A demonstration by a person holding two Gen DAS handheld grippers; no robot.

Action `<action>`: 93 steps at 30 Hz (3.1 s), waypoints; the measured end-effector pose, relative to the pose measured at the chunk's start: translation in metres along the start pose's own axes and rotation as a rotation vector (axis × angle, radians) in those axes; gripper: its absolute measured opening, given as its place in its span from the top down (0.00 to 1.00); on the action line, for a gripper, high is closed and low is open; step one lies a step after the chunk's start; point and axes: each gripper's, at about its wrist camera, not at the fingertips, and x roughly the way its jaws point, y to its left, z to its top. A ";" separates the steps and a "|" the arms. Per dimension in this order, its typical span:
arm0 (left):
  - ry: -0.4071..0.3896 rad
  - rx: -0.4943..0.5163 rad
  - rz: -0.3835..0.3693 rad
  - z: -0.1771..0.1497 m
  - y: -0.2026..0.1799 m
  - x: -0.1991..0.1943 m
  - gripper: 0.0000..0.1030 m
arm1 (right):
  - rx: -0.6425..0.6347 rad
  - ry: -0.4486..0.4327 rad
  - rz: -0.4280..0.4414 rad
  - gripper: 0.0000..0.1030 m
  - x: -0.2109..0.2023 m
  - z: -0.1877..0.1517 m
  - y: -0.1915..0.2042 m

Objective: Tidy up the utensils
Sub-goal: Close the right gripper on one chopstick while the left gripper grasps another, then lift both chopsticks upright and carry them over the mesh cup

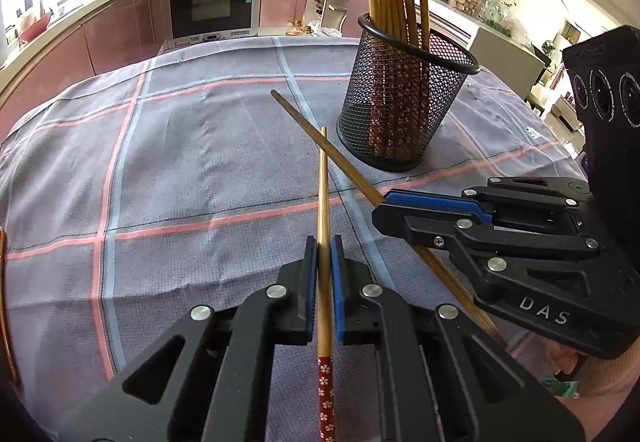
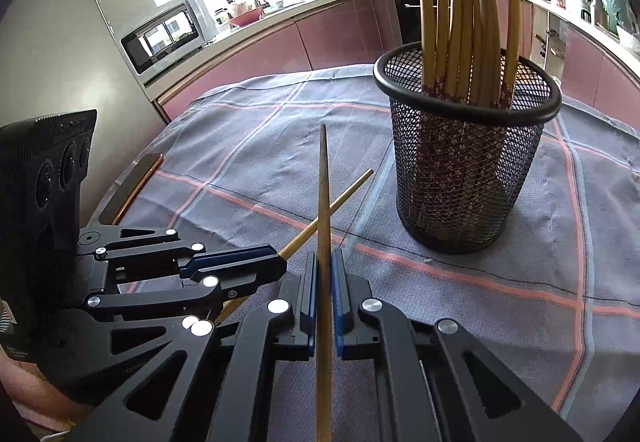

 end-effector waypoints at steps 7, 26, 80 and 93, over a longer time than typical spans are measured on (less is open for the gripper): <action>-0.035 -0.004 -0.020 0.002 0.000 -0.016 0.93 | -0.027 -0.047 0.020 0.94 -0.018 0.002 0.007; -0.125 -0.010 -0.088 0.013 -0.007 -0.053 0.93 | -0.028 -0.173 0.012 0.94 -0.062 0.010 0.005; -0.154 0.005 -0.119 0.014 -0.010 -0.068 0.92 | -0.006 -0.223 0.008 0.94 -0.075 0.009 -0.004; -0.180 -0.001 -0.144 0.021 -0.009 -0.078 0.92 | -0.013 -0.293 -0.004 0.94 -0.094 0.019 -0.006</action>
